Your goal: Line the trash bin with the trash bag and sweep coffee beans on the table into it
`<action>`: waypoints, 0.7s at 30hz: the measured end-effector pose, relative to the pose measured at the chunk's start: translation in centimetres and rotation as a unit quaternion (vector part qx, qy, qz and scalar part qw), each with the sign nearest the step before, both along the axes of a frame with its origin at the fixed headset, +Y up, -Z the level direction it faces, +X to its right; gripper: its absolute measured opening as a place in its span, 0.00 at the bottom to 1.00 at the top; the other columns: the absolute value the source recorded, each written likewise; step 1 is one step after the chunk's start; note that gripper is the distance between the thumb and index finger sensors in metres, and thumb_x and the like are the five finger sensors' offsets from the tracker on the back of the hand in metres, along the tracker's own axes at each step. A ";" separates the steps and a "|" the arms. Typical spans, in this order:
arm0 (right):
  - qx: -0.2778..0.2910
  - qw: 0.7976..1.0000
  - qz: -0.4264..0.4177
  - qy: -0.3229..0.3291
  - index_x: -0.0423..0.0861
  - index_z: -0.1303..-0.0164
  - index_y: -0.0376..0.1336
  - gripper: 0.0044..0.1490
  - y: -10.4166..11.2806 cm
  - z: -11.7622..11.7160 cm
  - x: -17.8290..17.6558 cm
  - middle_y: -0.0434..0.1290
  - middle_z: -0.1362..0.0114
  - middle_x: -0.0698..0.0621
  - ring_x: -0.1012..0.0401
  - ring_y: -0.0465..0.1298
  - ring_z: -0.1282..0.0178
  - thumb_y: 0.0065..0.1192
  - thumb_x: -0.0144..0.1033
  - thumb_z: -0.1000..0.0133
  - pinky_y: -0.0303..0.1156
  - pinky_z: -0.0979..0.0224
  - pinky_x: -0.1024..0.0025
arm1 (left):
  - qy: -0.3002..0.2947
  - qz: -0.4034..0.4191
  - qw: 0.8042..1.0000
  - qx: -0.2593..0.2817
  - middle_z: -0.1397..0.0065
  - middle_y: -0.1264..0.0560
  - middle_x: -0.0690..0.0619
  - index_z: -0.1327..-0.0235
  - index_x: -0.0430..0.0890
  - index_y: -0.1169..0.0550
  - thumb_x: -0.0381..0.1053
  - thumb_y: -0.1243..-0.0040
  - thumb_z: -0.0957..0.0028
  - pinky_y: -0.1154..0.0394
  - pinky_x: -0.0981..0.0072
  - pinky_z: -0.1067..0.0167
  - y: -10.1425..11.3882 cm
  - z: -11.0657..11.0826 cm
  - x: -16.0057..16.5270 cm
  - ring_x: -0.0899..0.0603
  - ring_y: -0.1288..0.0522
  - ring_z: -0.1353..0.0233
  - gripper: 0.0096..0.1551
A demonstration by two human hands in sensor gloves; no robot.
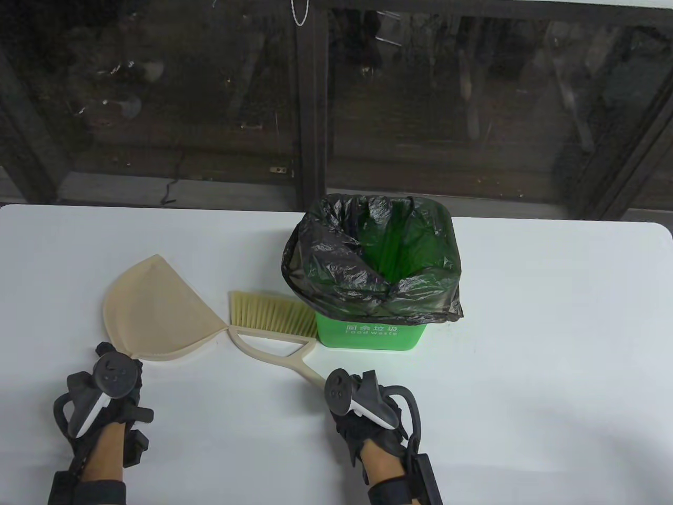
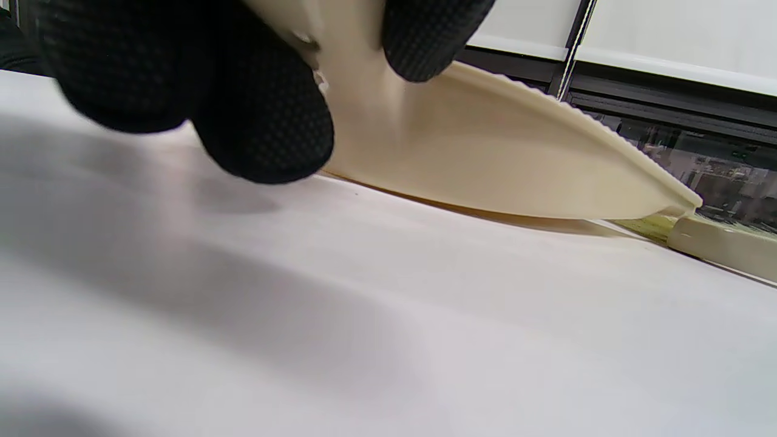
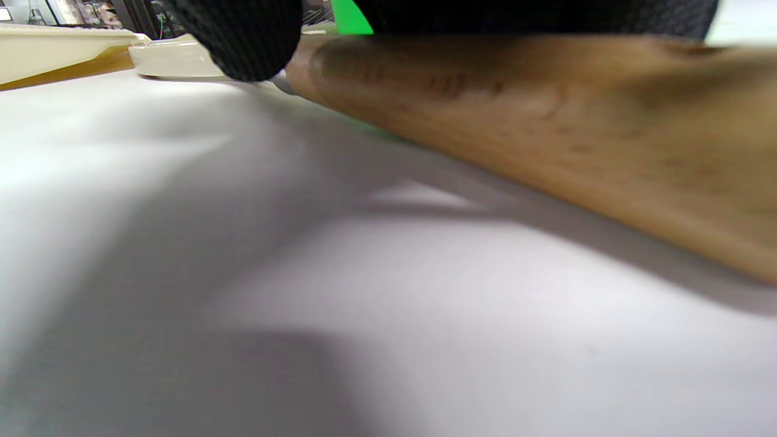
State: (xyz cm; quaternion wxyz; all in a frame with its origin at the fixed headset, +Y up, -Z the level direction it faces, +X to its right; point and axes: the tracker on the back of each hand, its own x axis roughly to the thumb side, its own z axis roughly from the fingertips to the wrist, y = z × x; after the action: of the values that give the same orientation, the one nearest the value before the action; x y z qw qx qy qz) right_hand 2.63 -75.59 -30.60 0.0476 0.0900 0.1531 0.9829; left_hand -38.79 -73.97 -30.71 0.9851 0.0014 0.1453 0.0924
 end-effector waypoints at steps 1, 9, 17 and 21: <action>0.001 1.000 -0.001 -0.001 0.31 0.26 0.52 0.44 0.0 0.0 0.1 0.62 0.31 0.34 0.45 0.71 0.42 0.54 0.49 0.42 0.70 0.44 0.41 | 0.001 -0.002 1.000 -0.001 0.27 0.31 0.26 0.17 0.17 0.49 0.43 0.50 0.24 0.21 0.42 0.53 0.0 0.0 0.0 0.34 0.16 0.51 0.40; 0.009 1.000 -0.002 -0.002 0.31 0.26 0.52 0.44 0.2 0.0 0.2 0.62 0.31 0.34 0.45 0.71 0.41 0.53 0.49 0.42 0.69 0.43 0.41 | -0.013 -0.032 0.999 0.023 0.24 0.36 0.23 0.16 0.18 0.49 0.46 0.53 0.23 0.27 0.31 0.44 0.8 0.4 0.4 0.23 0.23 0.39 0.41; 0.026 1.000 -0.009 0.000 0.31 0.27 0.53 0.44 0.9 0.1 0.4 0.62 0.31 0.34 0.45 0.71 0.41 0.52 0.50 0.42 0.69 0.43 0.41 | -0.077 -0.068 0.991 0.082 0.20 0.42 0.21 0.15 0.20 0.50 0.49 0.58 0.22 0.44 0.17 0.36 3.3 1.2 2.7 0.12 0.39 0.29 0.40; 0.038 0.999 -0.028 0.009 0.32 0.26 0.53 0.44 1.8 0.0 0.5 0.63 0.31 0.35 0.45 0.71 0.41 0.51 0.52 0.42 0.68 0.42 0.40 | -0.147 -0.085 0.980 0.102 0.19 0.42 0.22 0.14 0.22 0.48 0.49 0.58 0.22 0.48 0.18 0.34 4.5 1.3 5.2 0.11 0.42 0.26 0.39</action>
State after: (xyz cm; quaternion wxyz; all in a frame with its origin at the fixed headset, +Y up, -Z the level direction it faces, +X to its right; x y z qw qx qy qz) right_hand 3.18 -73.76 -30.60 0.0704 0.1045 0.1140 0.9855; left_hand -33.59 -69.44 -29.37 0.9946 0.1009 -0.0116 0.0224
